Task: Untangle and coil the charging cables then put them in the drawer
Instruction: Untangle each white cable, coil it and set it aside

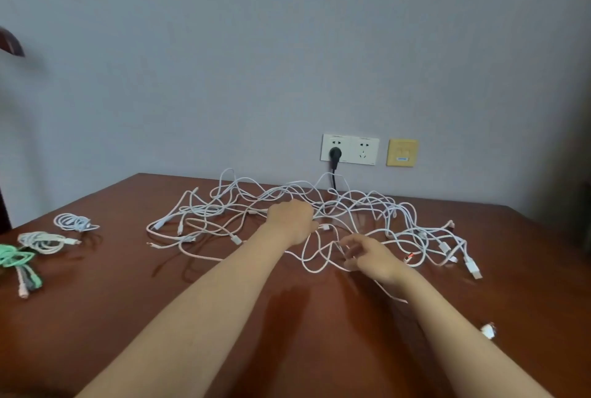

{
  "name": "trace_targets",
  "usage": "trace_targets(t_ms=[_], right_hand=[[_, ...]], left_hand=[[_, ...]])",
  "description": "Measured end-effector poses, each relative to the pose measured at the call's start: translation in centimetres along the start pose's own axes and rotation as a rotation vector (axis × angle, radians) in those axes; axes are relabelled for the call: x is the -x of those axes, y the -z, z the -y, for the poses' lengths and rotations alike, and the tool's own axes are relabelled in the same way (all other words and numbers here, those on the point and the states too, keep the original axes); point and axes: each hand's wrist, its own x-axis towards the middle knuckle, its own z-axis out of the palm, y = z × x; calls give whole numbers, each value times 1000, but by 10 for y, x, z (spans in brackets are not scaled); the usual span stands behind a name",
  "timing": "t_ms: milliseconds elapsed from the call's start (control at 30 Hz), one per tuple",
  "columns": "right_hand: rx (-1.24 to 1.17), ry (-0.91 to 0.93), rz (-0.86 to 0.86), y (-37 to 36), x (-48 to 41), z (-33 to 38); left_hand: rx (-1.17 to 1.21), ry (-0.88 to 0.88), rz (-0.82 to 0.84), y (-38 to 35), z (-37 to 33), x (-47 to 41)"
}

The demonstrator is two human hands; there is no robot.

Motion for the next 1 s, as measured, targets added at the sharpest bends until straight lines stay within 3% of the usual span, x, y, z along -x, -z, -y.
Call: trace_targets(t_ms=[67,233,367,433,533,633,767,867,933,1000], right_hand=[[-57,23,-32,-6,1,-7],[118,101,-99,-18,-4,-10],[114,150,-53,-18,-10,-9],[137,185,-47,-18,-16,-13],[117,181,-171,-17,-29,-20],[71,170,-322,-17,-37,-23],[284,307,-197,-17,-38,-23],[471,362,-232,-22,-41,-23],[347,354,-325,-21,-41,-23],[143,326,-421,-17,-42,-21]], left_hand=[[7,24,-66,-11,-8,-5],[117,129,-316,-40,-16,-16],[237,218,-421,-69,-12,-21],[242,193,-532,-83,-12,-23],[190,35,-653,-90,-21,-25],[250,-34,-717,-92,-25,-23],[504,152,-669,-89,-22,-21],[507,32,-689,-89,-23,-22],[459,-77,-727,-94,-23,-23],[514,-66,-814,-96,-21,-25]])
